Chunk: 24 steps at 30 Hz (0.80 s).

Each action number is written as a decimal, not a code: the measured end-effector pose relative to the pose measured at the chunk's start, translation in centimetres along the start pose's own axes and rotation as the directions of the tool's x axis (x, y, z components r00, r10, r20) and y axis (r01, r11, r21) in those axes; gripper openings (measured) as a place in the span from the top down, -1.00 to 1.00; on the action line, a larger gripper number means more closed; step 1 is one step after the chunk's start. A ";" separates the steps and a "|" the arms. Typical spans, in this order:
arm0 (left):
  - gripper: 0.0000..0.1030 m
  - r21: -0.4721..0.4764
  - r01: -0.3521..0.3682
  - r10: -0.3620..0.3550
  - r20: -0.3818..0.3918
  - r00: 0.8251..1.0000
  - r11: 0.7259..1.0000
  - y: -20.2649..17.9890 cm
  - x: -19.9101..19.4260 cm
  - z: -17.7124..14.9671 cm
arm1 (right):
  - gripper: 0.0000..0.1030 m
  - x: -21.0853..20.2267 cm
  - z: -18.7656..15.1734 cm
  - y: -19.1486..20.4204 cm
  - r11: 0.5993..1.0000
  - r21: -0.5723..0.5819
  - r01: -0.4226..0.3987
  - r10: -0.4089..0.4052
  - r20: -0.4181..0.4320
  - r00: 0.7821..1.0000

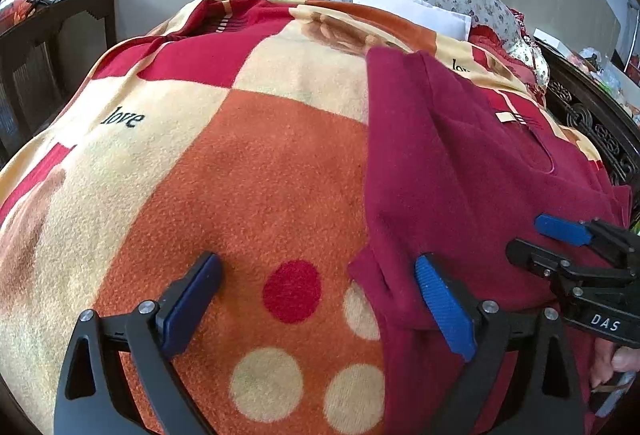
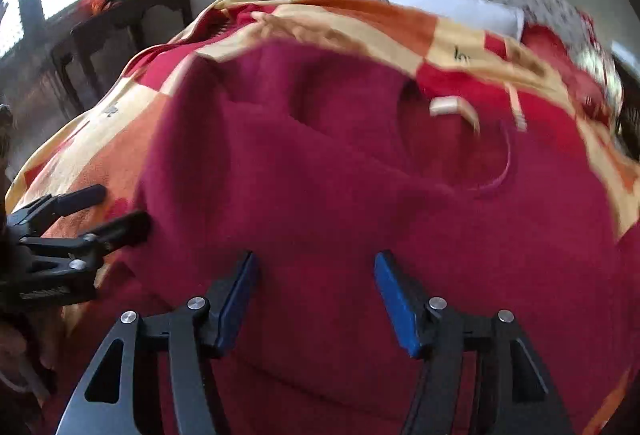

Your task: Fold small clothes

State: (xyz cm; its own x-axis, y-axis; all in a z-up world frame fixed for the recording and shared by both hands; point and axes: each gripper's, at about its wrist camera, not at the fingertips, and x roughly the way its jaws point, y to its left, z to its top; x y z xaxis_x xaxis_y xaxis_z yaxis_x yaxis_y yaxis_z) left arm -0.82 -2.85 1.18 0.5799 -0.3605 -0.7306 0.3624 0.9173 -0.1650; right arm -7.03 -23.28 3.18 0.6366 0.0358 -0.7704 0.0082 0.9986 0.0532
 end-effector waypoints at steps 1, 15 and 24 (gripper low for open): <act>-0.89 -0.001 0.001 -0.001 0.002 1.000 1.000 0.0 0.0 -0.1 | -0.27 -0.8 0.0 -0.1 1.000 0.010 -0.002 0.002 0.003 1.000; -0.89 0.071 0.031 -0.034 0.049 0.998 0.997 -5.0 -4.0 2.7 | -0.31 -8.3 -4.6 -12.5 0.927 0.302 0.222 -0.243 0.034 0.969; -0.89 0.020 -0.125 0.125 -0.014 0.992 0.992 -6.5 2.5 5.5 | -0.32 -8.3 -5.3 -14.0 0.939 0.319 0.127 -0.162 0.087 0.983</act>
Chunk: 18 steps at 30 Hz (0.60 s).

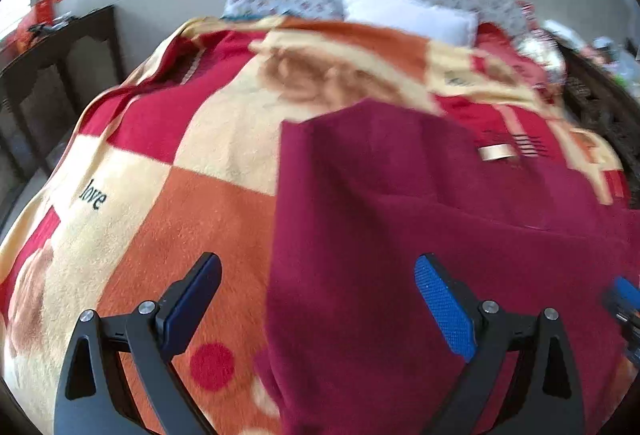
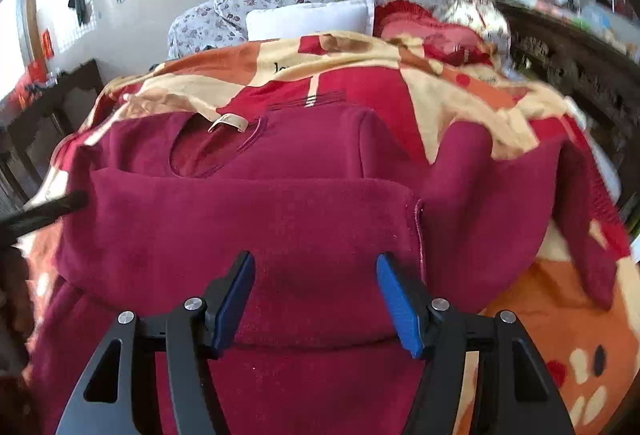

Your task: Fold small clothes

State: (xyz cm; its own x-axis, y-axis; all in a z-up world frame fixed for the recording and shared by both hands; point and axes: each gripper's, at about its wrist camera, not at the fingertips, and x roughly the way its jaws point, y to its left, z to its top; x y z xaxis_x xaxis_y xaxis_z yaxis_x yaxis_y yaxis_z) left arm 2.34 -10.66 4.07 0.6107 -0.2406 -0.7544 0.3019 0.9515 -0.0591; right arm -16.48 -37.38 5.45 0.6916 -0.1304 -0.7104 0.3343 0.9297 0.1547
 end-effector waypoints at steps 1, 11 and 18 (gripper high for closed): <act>-0.89 -0.016 -0.006 0.005 -0.026 1.000 1.000 0.2 1.0 -0.1 | -0.32 -0.6 0.0 -0.4 0.999 0.023 -0.029 0.029 0.003 1.000; -0.96 -0.076 0.070 -0.070 0.002 0.998 0.995 1.5 2.0 -1.8 | -0.75 -6.4 1.0 -12.2 0.925 0.366 0.105 -0.132 0.050 0.990; -1.00 -0.079 0.078 -0.078 0.001 0.997 0.994 1.4 2.2 -1.6 | -0.75 -8.8 -0.1 -22.1 0.798 0.510 0.322 -0.360 -0.026 0.933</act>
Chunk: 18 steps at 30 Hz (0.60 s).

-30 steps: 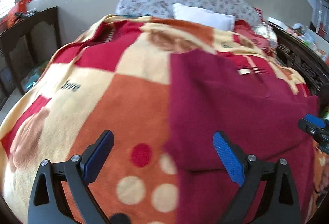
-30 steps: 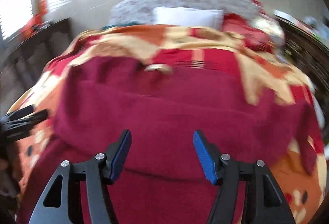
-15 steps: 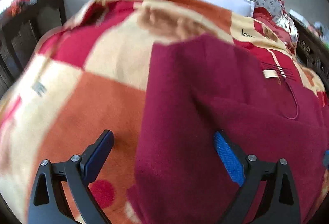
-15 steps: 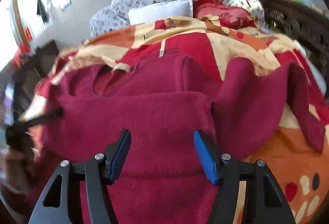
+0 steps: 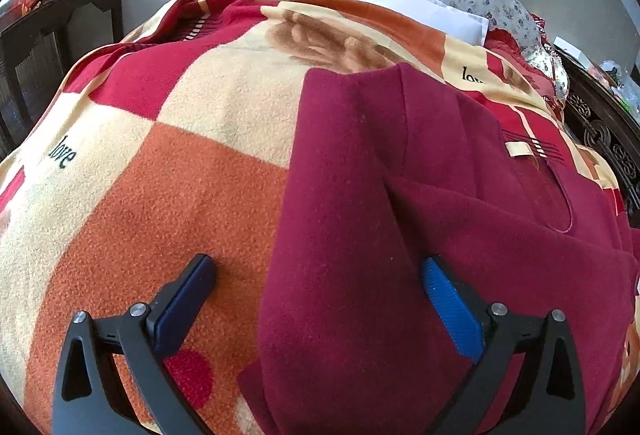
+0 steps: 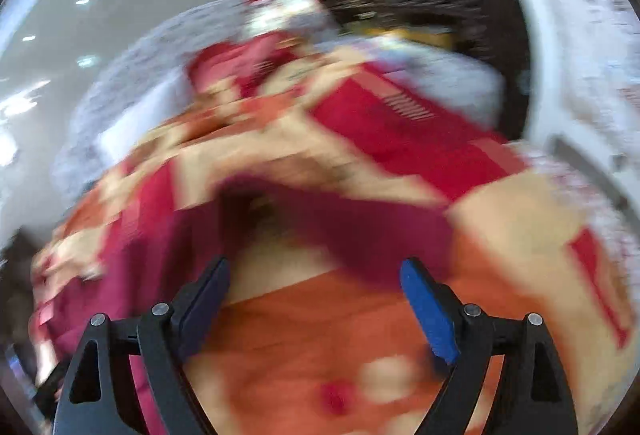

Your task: Fold small clothes

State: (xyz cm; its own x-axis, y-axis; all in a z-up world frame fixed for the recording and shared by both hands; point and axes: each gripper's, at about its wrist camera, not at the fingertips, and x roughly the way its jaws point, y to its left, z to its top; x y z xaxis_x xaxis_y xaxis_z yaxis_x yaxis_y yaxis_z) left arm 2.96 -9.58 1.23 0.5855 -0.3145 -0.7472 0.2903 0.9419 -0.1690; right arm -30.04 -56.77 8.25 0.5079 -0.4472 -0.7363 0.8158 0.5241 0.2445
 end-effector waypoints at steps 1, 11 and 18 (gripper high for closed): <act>-1.00 0.000 0.000 0.000 0.000 1.000 1.000 0.0 0.0 0.0 | -0.75 0.9 0.5 -1.1 0.999 -0.002 0.041 -0.041 -0.020 0.999; -1.00 0.002 -0.001 0.001 0.000 1.000 1.000 -0.1 0.0 -0.1 | 0.82 8.3 -0.4 -4.0 1.000 0.000 0.024 -0.024 -0.095 0.995; -1.00 -0.008 0.032 -0.032 0.004 0.999 0.999 0.3 -0.2 0.1 | 0.88 -1.1 2.8 -3.8 0.996 0.024 -0.090 0.087 0.108 0.990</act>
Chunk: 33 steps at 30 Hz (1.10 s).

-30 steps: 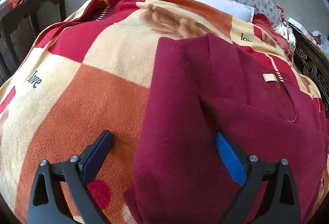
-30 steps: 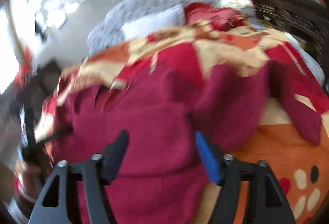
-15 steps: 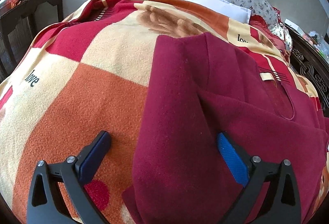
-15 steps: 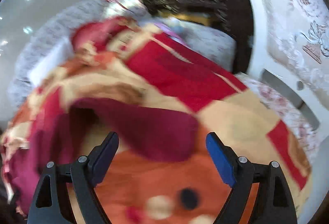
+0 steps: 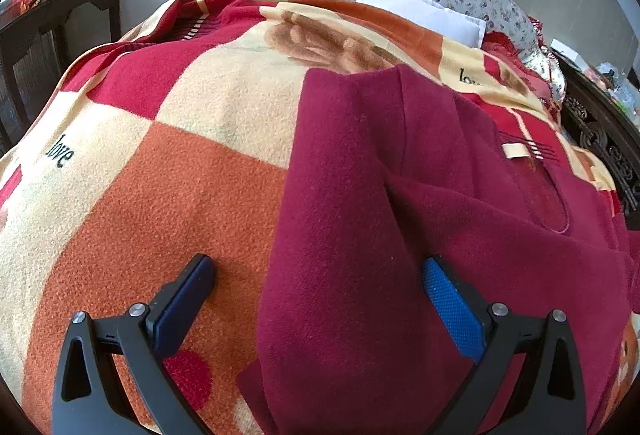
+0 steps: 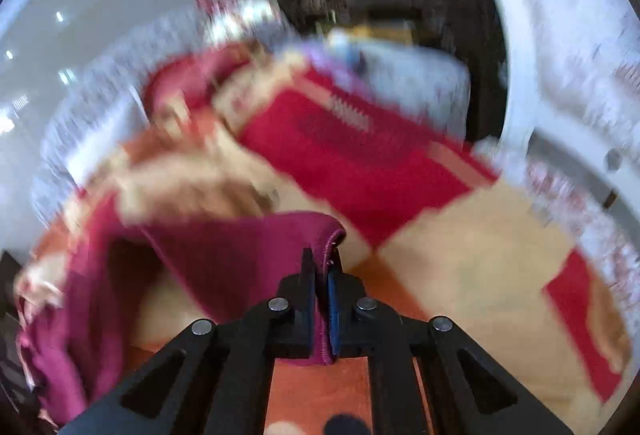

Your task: Fold small clothes

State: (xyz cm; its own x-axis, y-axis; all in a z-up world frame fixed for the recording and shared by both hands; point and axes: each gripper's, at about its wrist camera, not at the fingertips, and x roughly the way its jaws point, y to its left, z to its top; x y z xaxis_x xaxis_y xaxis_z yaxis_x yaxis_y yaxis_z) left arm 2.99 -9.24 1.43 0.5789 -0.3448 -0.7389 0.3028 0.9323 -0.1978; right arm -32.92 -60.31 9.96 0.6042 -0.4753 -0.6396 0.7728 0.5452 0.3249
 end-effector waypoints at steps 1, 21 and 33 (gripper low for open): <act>-1.00 -0.001 0.016 -0.016 0.001 1.000 1.000 0.1 -0.2 0.1 | 0.88 -2.5 0.9 0.8 1.000 -0.024 -0.016 0.017 0.050 0.999; -1.00 -0.147 0.211 -0.195 0.116 0.974 0.966 5.8 -4.4 2.4 | 0.88 -6.1 -12.6 40.7 0.598 -0.412 -0.687 0.545 -0.419 0.726; -1.00 -0.058 0.337 -0.329 0.121 0.937 0.940 3.2 -5.2 1.8 | -0.45 -1.8 -16.7 34.0 0.671 -0.210 -0.711 0.577 -0.455 0.678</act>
State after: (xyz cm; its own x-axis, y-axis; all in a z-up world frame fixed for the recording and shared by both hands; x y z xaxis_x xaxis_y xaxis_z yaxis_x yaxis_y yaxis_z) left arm 2.31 -4.62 5.82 0.5343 -0.6425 -0.5492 0.4361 0.7662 -0.4721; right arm -11.02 -29.37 10.50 0.7677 0.3063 -0.5629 0.0478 0.8486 0.5268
